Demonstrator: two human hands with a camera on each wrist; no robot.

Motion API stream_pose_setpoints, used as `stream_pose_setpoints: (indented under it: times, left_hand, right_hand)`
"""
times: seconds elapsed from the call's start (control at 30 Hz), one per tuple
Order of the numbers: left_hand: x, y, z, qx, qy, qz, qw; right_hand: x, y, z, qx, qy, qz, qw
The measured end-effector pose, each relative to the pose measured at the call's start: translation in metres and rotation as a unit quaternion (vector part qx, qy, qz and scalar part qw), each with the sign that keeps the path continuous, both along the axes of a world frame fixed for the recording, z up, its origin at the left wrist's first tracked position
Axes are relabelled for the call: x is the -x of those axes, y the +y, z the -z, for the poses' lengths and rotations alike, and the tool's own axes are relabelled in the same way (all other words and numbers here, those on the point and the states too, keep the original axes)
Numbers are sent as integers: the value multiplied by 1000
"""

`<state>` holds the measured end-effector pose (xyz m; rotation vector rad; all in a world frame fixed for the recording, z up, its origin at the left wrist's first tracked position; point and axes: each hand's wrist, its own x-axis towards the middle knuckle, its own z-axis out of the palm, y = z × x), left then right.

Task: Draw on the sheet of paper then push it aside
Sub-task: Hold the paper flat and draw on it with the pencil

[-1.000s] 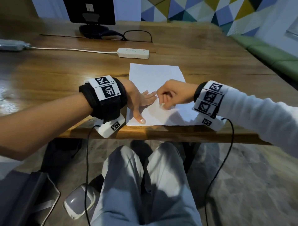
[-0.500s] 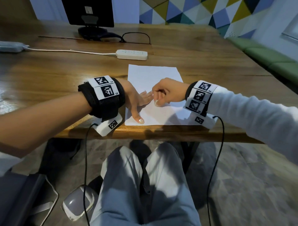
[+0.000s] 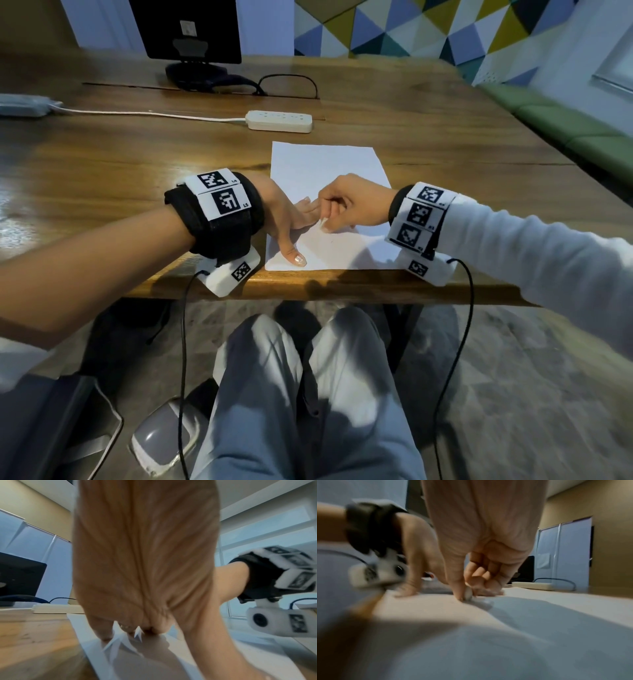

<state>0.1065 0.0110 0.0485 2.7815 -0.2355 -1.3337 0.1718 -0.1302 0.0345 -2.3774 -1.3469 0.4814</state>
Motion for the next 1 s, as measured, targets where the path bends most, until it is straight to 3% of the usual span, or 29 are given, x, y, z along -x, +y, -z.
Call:
stream_pose_setpoints:
  times: [0.13, 0.2, 0.27, 0.37, 0.47, 0.57, 0.6, 0.67, 0.73, 0.8, 0.9, 0.93, 1.0]
  left_hand:
    - [12, -6, -6, -27, -42, 7, 999]
    - [23, -13, -4, -79, -92, 48, 991]
    - [35, -21, 9, -91, -163, 69, 980]
    - [51, -51, 32, -31, -276, 142, 950]
    - [51, -83, 54, 47, -352, 185, 916]
    - [50, -85, 67, 79, -338, 86, 934]
    - [51, -76, 70, 74, -341, 20, 937]
    - [61, -51, 62, 35, -268, -140, 953]
    - [68, -38, 47, 4, -245, -208, 947]
    - [74, -44, 44, 26, -287, -124, 950]
    - [83, -64, 48, 138, -309, 65, 939]
    - [86, -64, 50, 147, -296, 83, 940]
    - [92, -53, 49, 117, -273, 14, 955]
  right_hand:
    - [1, -13, -1, 13, 60, -21, 998]
    - [-15, -33, -2, -63, 87, 71, 992]
    - [-31, -55, -3, -147, 127, 168, 966]
    - [-33, -71, 2, -167, 205, 214, 940]
    - [-30, -71, 8, -139, 215, 210, 944]
    - [-29, -74, 8, -145, 225, 207, 941]
    - [-29, -77, 8, -151, 237, 204, 938]
    - [-28, -82, 9, -158, 256, 203, 932]
    - [-28, -85, 9, -157, 253, 202, 933]
    - [-27, -82, 8, -148, 227, 199, 942]
    - [-22, -77, 5, -124, 156, 183, 963]
    - [-21, -77, 4, -107, 130, 173, 970]
    - [-19, -78, 3, -77, 95, 156, 980]
